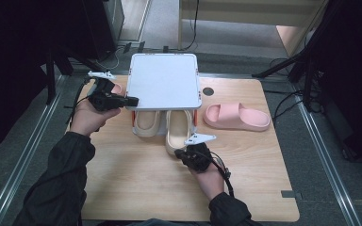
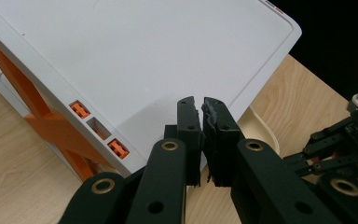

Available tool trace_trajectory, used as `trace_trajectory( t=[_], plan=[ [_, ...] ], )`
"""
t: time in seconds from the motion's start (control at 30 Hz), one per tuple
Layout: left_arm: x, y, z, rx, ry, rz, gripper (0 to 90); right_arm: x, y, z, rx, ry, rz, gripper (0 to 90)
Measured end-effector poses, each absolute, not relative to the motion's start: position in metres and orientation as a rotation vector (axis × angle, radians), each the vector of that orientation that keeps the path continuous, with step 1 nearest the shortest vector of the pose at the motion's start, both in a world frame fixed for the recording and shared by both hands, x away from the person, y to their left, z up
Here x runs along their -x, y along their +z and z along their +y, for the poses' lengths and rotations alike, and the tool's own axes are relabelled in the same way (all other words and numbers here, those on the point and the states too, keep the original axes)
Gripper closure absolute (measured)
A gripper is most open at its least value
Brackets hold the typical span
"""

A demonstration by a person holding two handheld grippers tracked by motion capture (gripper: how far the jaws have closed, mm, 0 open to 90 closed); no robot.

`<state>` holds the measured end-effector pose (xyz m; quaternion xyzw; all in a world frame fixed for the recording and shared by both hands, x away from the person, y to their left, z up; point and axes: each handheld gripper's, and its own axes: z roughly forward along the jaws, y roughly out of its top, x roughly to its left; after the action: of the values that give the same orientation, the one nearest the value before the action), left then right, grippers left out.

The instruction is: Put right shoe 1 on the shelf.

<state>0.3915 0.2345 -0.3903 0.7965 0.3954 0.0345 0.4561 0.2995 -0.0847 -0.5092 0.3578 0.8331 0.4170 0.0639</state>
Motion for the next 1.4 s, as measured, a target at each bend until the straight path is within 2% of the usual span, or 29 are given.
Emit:
trace_trajectory(
  t=[0.6, 1.13, 1.33, 1.37, 1.4],
  plan=[
    [-0.391, -0.390, 0.233, -1.966, 0.094, 0.970, 85.3, -0.338, -0.505, -0.078, -1.099, 1.234, 2.500, 88.6],
    [-0.391, -0.390, 0.232, -1.967, 0.126, 0.966, 81.6, -0.353, -0.505, -0.064, -1.112, 1.250, 2.517, 86.0],
    [-0.391, -0.387, 0.234, -1.954, 0.059, 0.988, 68.0, -0.339, -0.494, -0.079, -1.112, 1.320, 2.526, 77.2],
    [-0.390, -0.386, 0.234, -1.957, 0.059, 0.991, 68.0, -0.336, -0.492, -0.083, -1.112, 1.334, 2.524, 75.0],
    [-0.387, -0.383, 0.235, -1.951, 0.061, 0.996, 61.8, -0.331, -0.489, -0.091, -1.099, 1.364, 2.518, 70.6]
  ],
)
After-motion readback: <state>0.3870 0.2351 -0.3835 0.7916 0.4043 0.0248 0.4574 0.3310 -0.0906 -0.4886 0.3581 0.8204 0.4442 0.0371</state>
